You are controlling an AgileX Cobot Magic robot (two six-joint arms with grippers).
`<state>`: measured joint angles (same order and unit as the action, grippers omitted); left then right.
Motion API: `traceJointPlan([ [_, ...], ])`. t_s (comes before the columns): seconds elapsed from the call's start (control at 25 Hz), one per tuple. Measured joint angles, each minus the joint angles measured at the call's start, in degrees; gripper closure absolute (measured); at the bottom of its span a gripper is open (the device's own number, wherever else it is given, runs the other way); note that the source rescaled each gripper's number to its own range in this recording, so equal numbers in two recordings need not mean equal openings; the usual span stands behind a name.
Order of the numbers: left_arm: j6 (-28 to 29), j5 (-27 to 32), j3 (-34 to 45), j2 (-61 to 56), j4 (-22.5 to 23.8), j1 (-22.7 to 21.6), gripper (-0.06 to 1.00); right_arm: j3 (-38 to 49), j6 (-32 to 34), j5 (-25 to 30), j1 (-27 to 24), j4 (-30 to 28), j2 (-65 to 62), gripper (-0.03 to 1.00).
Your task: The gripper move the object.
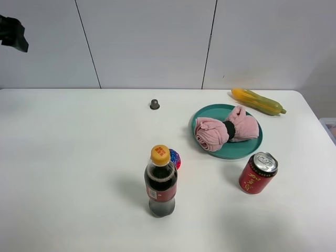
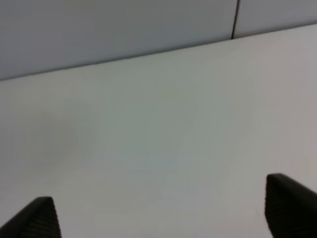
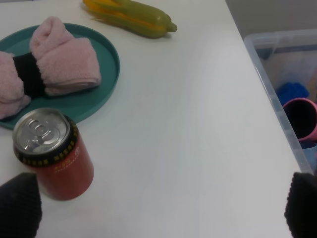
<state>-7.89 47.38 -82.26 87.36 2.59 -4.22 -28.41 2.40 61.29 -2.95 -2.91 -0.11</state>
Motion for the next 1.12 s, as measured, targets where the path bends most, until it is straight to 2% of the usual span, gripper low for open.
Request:
traceJointPlan([
  [0.16, 0.0, -3.0, 10.3, -12.2, -2.6, -0.7, 0.23, 0.0, 0.0, 0.0, 0.0, 0.0, 0.0, -0.03],
  [0.24, 0.0, -4.5, 15.5, -19.3, -3.7, -0.7, 0.17, 0.0, 0.0, 0.0, 0.0, 0.0, 0.0, -0.03],
  [0.36, 0.1, -6.4, 22.2, -29.2, -5.1, -0.8, 0.02, 0.0, 0.0, 0.0, 0.0, 0.0, 0.0, -0.03],
  [0.48, 0.4, -6.6, 27.1, -38.2, -5.5, -0.8, -0.04, 0.0, 0.0, 0.0, 0.0, 0.0, 0.0, -0.03],
  [0.8, 3.4, -4.4, 34.7, -58.1, -5.6, -0.8, -0.04, 0.0, 0.0, 0.0, 0.0, 0.0, 0.0, -0.03],
  [1.12, 5.4, 0.4, 39.4, -72.4, -5.7, -0.8, -0.04, 0.0, 0.0, 0.0, 0.0, 0.0, 0.0, -0.03],
])
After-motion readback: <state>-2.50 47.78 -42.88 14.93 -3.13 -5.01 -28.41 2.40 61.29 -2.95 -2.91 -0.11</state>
